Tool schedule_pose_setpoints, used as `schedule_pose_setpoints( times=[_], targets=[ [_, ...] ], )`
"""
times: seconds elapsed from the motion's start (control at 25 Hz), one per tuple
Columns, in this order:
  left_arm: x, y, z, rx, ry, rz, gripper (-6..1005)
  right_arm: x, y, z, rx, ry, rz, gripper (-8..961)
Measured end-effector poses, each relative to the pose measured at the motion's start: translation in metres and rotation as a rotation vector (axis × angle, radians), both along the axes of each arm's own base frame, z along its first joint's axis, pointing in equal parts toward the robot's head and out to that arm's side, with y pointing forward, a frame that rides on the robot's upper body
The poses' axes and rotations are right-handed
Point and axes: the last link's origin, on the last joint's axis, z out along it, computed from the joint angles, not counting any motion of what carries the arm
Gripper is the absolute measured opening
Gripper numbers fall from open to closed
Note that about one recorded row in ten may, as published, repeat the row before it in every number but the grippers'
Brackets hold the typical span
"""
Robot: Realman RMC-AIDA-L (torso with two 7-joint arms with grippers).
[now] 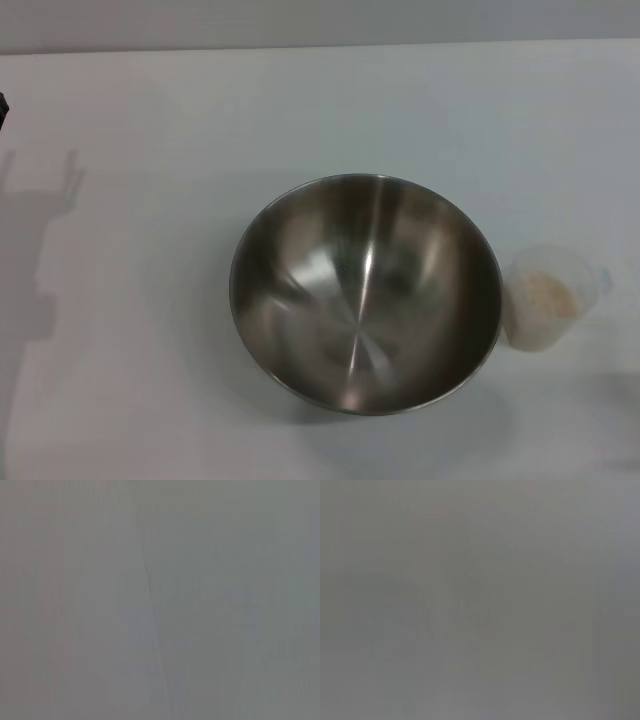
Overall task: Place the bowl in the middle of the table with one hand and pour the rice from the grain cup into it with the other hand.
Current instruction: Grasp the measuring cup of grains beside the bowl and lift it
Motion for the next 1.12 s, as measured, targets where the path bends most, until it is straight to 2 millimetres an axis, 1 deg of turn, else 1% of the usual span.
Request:
schedule_pose_setpoints(
  times=[0.4,0.84,1.12],
  targets=[
    [0.0,0.0,-0.001,-0.002,-0.002,0.003,827,0.005,0.001,-0.011,-0.091,0.003,-0.026,829],
    [0.002,0.001,-0.003,-0.011,-0.004,-0.006,827,0.005,0.017,-0.029,-0.212,0.007,-0.025,828],
    [0.003,0.002,-0.002,-0.009,-0.014,-0.013,827,0.006,0.021,-0.032,-0.236,0.004,-0.026,829]
  ],
)
